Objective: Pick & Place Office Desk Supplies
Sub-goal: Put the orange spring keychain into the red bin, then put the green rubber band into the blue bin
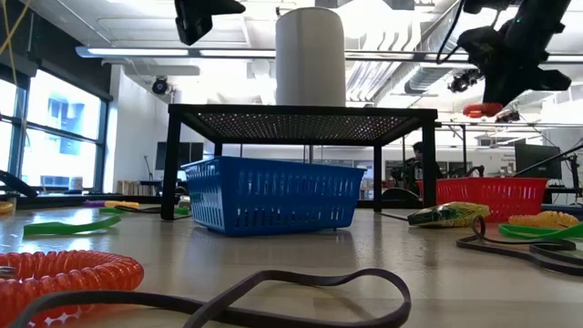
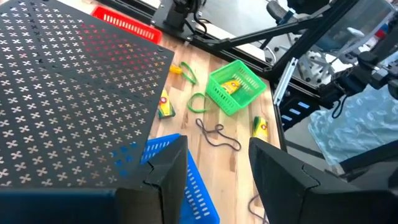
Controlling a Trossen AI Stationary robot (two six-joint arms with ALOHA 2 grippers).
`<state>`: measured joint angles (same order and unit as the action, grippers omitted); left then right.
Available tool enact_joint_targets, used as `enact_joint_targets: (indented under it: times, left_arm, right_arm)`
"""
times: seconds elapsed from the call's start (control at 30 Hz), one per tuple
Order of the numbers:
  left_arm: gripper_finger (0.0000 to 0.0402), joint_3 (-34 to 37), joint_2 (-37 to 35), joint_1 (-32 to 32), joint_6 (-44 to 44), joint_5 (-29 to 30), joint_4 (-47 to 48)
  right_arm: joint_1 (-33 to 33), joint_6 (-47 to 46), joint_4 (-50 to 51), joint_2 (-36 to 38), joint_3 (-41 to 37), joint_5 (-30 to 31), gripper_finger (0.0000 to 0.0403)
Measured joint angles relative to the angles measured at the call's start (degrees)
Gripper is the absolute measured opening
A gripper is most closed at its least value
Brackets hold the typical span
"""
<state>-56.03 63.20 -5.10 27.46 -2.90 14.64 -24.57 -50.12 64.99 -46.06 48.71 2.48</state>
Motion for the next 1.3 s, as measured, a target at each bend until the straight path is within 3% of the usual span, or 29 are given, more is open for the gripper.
enact_joint_targets:
  times: [0.2,0.47,0.7,0.83,1.3]
  left_arm:
    - [0.0166,0.00,0.00,-1.55,0.50,0.09,0.81]
    - [0.0166,0.00,0.00,-4.19,0.66,0.05,1.45]
    - [0.0166,0.00,-0.02,-7.49,2.44,-3.95,11.67]
    - [0.0166,0.00,-0.01,-10.69,7.17,-1.64,16.70]
    - [0.0166,0.00,0.00,-25.97,17.22,12.72,17.04]
  right_arm:
    - [7.38,-7.19,0.82,-4.63,-1.82,0.55,0.0011]
    - [10.11,-8.22,0.27,-14.99,-2.16,1.83,0.0011]
    - [11.71,-8.06,0.50,-20.77,-2.16,2.03,0.0016]
    - [12.22,-5.61,0.31,-22.76,-2.16,2.02,0.0040]
    - [12.29,-4.12,-1.58,-22.98,-1.83,6.19,0.0162]
